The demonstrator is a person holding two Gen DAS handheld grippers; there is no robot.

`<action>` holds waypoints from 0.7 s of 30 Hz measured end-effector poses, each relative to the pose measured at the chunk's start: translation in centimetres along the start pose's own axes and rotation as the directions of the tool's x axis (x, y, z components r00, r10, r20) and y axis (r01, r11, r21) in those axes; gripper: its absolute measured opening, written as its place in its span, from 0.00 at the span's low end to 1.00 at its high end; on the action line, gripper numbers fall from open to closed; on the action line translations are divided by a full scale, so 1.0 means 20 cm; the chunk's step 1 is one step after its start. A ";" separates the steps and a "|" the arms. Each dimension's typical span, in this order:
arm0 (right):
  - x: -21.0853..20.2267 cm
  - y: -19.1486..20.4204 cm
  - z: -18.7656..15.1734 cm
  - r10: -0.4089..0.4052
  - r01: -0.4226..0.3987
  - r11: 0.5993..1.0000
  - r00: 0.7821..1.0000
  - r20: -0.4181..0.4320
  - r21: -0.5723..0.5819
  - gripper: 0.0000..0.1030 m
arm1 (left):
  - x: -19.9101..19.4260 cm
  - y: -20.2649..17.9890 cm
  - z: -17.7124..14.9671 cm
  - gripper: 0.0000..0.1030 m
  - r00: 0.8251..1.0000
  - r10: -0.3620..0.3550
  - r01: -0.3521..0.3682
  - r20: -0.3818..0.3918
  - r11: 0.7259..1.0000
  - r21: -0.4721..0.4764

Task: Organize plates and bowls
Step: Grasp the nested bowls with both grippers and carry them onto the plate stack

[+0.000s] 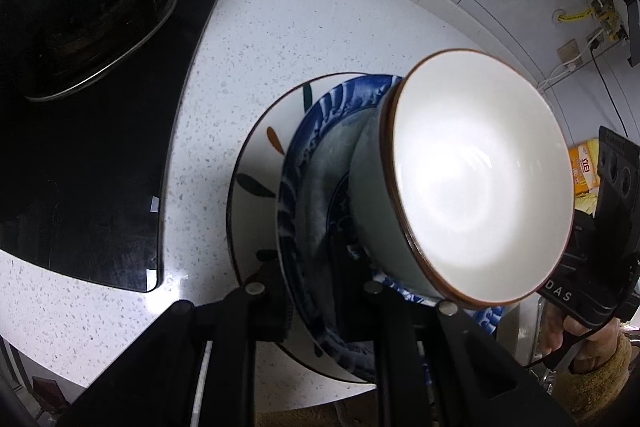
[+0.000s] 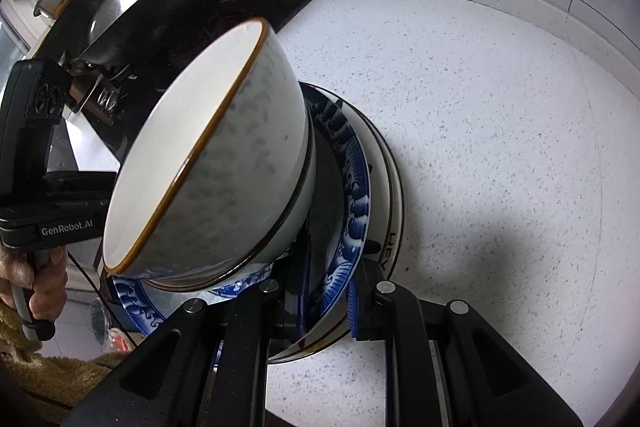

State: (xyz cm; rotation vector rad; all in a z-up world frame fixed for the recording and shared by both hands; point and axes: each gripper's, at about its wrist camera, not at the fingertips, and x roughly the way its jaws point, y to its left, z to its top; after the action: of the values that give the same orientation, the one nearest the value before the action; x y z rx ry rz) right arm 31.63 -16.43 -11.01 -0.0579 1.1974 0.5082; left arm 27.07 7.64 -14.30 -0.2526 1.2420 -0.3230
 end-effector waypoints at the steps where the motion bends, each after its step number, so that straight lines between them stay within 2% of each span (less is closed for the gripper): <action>1: 0.00 0.00 0.00 -0.007 0.007 1.000 1.000 0.004 0.000 0.14 | 0.00 0.00 0.01 0.15 1.000 0.003 -0.003 0.006 1.000 0.009; 5: 0.00 0.01 0.02 -0.018 0.018 1.000 1.000 0.009 0.012 0.14 | 0.02 0.00 0.03 0.15 1.000 -0.007 0.007 0.008 1.000 0.013; 9: 0.00 0.04 0.01 -0.035 0.035 0.999 0.999 0.013 0.012 0.14 | 0.02 -0.01 0.02 0.15 1.000 0.006 -0.006 0.024 1.000 0.027; 10: 0.01 0.07 0.01 -0.037 0.037 0.999 0.999 0.014 0.015 0.14 | 0.00 -0.02 -0.03 0.16 1.000 0.010 -0.011 0.029 0.999 0.031; 21: 0.02 0.06 0.01 -0.053 0.052 0.998 0.998 0.027 0.041 0.14 | -0.03 -0.05 -0.03 0.19 0.998 0.036 -0.040 0.056 0.996 0.075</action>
State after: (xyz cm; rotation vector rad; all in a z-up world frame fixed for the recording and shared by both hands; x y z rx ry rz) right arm 31.41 -15.13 -11.09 -0.0474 1.1752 0.4375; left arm 26.19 7.00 -13.58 -0.1716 1.1765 -0.3276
